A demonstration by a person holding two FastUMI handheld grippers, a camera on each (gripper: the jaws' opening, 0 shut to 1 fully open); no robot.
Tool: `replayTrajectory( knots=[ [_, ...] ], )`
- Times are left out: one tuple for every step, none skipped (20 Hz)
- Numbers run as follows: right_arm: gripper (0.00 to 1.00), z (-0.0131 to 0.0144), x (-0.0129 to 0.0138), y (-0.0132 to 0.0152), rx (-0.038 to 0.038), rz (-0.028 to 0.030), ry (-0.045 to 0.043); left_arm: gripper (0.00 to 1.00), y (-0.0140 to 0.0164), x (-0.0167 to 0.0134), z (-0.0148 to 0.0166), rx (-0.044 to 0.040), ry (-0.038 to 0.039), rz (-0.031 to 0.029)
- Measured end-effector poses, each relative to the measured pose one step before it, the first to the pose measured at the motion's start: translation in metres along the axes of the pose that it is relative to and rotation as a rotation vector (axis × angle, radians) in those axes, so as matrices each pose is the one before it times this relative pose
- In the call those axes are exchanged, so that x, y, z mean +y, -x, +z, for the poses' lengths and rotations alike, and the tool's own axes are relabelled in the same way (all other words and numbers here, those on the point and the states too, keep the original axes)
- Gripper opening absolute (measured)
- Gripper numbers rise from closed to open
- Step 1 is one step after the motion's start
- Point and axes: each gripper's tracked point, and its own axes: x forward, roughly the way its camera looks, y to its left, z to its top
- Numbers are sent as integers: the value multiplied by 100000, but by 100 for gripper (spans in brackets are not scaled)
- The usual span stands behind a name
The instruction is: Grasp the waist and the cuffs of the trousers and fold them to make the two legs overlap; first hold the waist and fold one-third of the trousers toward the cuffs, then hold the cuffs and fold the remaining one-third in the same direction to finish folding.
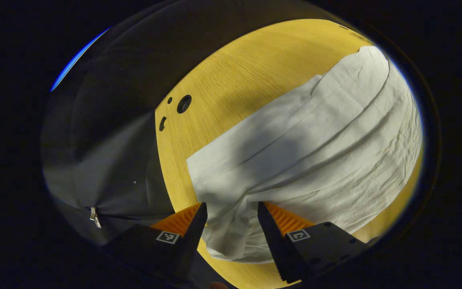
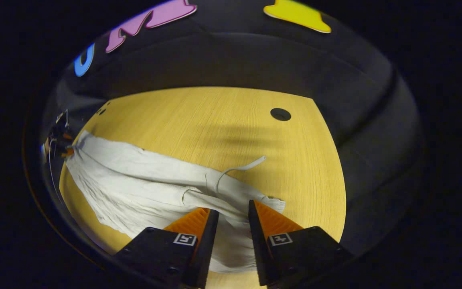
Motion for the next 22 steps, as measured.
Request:
replayTrajectory(
  knots=[
    [55,702,331,888,-2717,1067,-6260,84,476,-111,-268,-475,987,-815],
    [56,50,130,19,-1258,1713,-5886,86,514,-420,-373,617,978,-2119],
    [60,175,-47,336,-1407,489,-4468,86,620,-544,-710,1309,896,-3079],
    [75,-18,-416,239,-1606,-66,-4149,88,604,-703,-825,1684,656,-3214],
    [75,-101,-277,789,-1789,-259,-4219,88,620,-459,-843,1217,756,-2511],
    [84,-27,-522,1022,-1679,-1754,-5159,89,494,-499,-963,1655,1330,-2597],
    [75,-385,-767,931,-1301,-3448,-6592,89,722,-584,-906,1600,2030,-2856],
    [75,-809,-1199,1120,81,-4590,-8149,90,558,-497,-934,862,2368,-2327],
    [75,-856,-1111,994,109,-4171,-8376,90,558,-482,-854,229,2855,-1896],
    [75,-879,-1112,851,-567,-3119,-6870,89,502,-530,-751,390,3775,-2099],
    [75,-985,-1275,898,-657,-2634,-5256,90,487,-449,-849,-170,4320,-1790],
    [75,-975,-1295,631,-881,-2707,-4413,90,473,-480,-774,-345,4849,-1704],
    [75,-834,-951,451,-856,-1930,-4713,90,403,-400,-854,-195,5367,-1977],
    [75,-949,-685,165,375,-772,-5487,90,331,-606,-935,59,5859,-2494],
    [75,-950,-457,-56,956,512,-6228,90,457,-717,-864,-115,5933,-2615],
    [75,-888,-342,-304,775,747,-5902,90,330,-589,-804,-548,5858,-2636],
    [75,-378,15,-622,-332,1058,-4375,90,220,-560,-428,-1858,5629,-2396],
    [75,-392,-199,-525,-234,290,-1819,90,223,-407,-10,-3511,5583,-1411],
    [75,-406,-59,-559,274,317,-1076,90,323,-391,110,-3932,5112,-1893],
    [75,-223,132,-252,163,685,-1216,90,298,-455,323,-4334,4465,-2247],
    [75,91,422,-453,-316,1257,-1659,89,309,-710,155,-3712,3860,-2577],
    [75,189,563,-503,-611,889,-2165,88,68,-572,151,-2530,4046,-2274]
  ],
)
